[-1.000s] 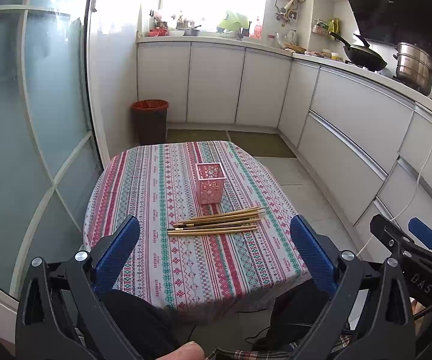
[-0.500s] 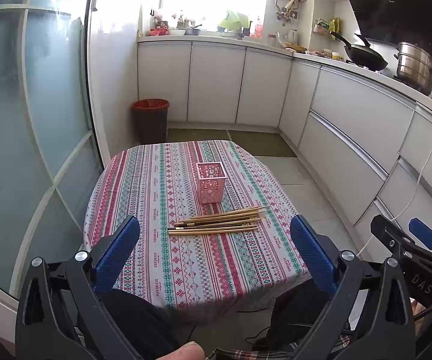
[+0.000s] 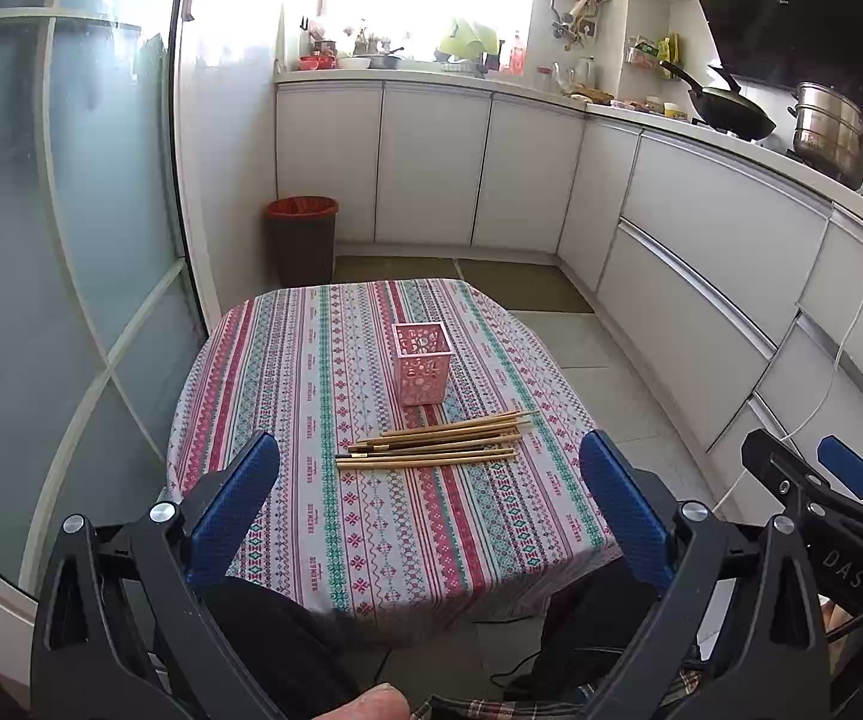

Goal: Organize utensils

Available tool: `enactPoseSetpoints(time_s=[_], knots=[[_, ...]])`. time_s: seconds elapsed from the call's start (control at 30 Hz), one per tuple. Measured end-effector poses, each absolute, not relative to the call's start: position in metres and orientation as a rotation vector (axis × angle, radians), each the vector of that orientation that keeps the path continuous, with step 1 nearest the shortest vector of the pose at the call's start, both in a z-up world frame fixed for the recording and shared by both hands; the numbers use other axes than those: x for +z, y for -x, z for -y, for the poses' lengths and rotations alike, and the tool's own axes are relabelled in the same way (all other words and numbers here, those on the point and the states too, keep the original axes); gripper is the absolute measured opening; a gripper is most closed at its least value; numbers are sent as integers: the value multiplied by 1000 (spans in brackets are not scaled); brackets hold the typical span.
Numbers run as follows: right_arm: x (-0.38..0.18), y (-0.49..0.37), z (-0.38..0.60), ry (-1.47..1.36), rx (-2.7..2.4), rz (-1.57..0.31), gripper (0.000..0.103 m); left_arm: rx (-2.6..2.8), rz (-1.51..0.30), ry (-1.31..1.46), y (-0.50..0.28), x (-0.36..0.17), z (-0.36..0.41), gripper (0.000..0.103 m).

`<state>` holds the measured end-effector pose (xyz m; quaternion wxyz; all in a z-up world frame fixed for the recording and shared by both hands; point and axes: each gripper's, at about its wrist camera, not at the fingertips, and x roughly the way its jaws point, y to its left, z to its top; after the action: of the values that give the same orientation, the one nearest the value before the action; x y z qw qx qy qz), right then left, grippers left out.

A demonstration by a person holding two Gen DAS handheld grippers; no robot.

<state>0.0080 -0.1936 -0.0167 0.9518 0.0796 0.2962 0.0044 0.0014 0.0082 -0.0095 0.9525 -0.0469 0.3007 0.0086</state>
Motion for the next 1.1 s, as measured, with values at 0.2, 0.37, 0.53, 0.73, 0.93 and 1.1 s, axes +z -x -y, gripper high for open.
enactPoseSetpoints(time_s=[0.2,0.37,0.53,0.73,0.93,1.1], knots=[[-17,-8,194,-161,12,-604,97,19,-616,95,-2,-11,-9,96],[-18,-8,193,-163,12,-605,97,19,-617,95,-2,-11,-9,96],[-19,-8,192,-161,12,-605,97,19,-617,94,-2,-11,-9,96],[-19,-8,193,-160,13,-607,97,22,-618,92,-2,-12,-7,96],[-19,-8,193,-160,13,-608,97,21,-620,95,-2,-12,-7,96],[-19,-8,193,-158,13,-609,97,24,-627,96,-3,-12,-7,96]])
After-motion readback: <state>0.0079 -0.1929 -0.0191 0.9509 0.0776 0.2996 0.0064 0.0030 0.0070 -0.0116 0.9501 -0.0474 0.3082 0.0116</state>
